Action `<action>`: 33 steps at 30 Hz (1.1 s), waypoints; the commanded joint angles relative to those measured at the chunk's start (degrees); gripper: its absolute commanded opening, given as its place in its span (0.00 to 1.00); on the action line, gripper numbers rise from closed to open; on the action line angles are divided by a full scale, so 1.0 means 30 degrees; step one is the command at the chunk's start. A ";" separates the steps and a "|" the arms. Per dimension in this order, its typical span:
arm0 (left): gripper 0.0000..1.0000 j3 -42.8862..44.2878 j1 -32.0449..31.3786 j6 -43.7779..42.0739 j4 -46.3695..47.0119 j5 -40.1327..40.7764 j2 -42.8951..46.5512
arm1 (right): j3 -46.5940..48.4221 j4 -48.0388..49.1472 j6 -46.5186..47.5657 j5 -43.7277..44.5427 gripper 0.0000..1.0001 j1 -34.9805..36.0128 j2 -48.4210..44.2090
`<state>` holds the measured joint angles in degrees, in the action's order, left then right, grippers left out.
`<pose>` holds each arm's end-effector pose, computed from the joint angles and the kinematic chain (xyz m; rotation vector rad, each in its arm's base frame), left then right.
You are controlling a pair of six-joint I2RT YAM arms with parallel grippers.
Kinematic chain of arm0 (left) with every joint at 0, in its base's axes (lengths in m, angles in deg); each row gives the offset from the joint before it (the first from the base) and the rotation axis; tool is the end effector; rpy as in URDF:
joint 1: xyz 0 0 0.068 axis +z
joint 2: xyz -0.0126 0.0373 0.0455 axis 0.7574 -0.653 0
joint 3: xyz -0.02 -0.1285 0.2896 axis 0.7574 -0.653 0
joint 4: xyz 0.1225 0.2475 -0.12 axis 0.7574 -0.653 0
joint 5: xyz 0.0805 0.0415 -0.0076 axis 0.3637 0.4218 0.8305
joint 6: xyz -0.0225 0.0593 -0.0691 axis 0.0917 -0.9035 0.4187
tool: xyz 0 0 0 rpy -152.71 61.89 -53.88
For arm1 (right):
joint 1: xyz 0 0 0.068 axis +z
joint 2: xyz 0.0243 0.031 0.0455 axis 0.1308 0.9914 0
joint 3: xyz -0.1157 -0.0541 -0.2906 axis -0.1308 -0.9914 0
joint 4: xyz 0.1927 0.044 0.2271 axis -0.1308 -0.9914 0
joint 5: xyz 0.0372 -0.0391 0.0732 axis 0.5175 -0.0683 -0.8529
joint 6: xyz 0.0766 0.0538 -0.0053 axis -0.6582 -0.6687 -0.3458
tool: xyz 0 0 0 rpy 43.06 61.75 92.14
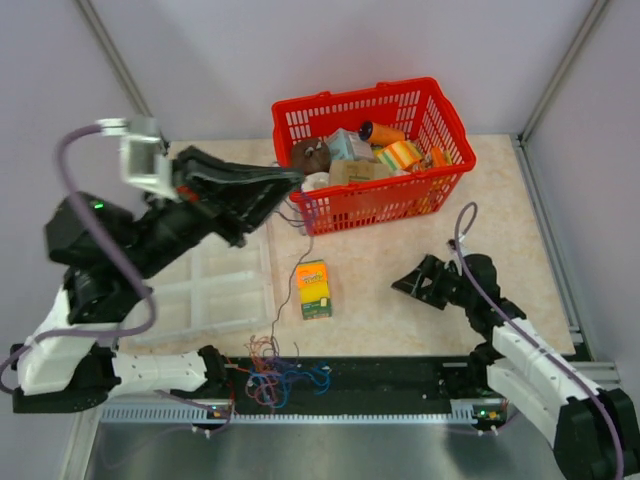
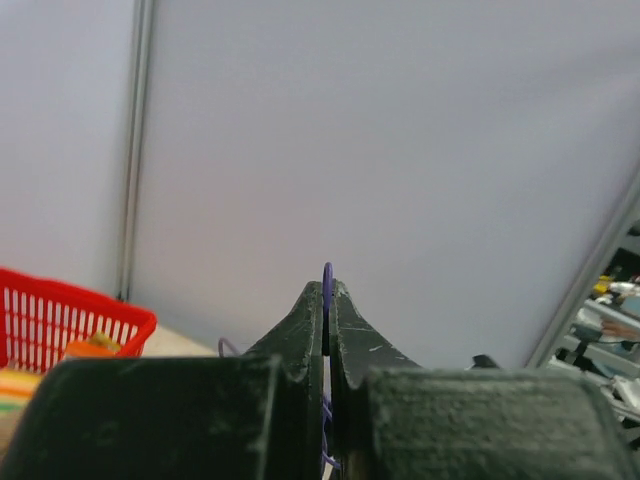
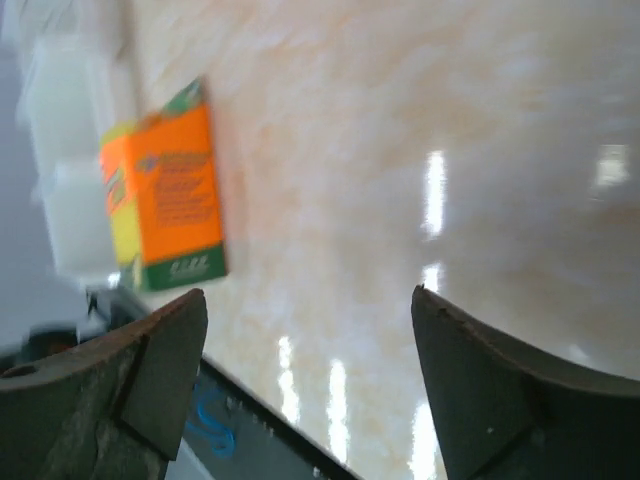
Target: Untangle the cables
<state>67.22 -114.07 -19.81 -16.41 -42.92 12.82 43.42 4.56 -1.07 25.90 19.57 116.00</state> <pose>0.0617 -0.1370 0.6927 0.4818 1.0356 -1.3127 0.1891 0.0737 0.1383 0.4515 2.2913 0.9726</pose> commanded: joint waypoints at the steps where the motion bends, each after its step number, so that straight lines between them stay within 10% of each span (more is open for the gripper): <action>1: 0.00 0.0202 -0.0008 -0.0046 -0.0893 0.1114 -0.2203 | 0.1528 0.0751 0.2683 -0.3979 0.89 0.4462 -0.2194; 7: 0.00 -0.0061 -0.0008 0.0159 -0.0336 0.1405 -0.2117 | 0.1206 0.4817 0.2918 0.0121 0.99 1.2029 -0.2761; 15: 0.00 0.0876 -0.0008 0.0832 0.0130 0.0940 -0.2468 | 0.1350 1.0534 0.2221 0.4749 0.95 1.5286 0.1074; 21: 0.00 0.1228 -0.0008 0.1419 0.0455 -0.0379 -0.2820 | 0.6237 0.8524 0.1222 1.1094 0.83 1.8974 0.6612; 27: 0.00 0.1055 -0.0008 0.1128 -0.0774 0.0319 -0.1448 | 0.5607 0.1785 -0.2906 1.9016 0.50 1.8573 0.5046; 31: 0.00 -0.0525 -0.0008 0.0717 -0.0514 0.2195 0.0457 | 0.2211 0.1105 -0.4785 1.5253 0.00 1.3170 0.0509; 33: 0.00 -0.1229 -0.0008 0.0571 -0.0220 0.2752 0.1277 | 0.1238 0.0233 -0.4526 1.3549 0.00 1.0525 -0.1340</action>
<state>65.71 -114.05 -17.15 -22.62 -39.23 10.90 52.76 14.09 -10.30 69.83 64.29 121.34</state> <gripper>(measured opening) 0.013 0.036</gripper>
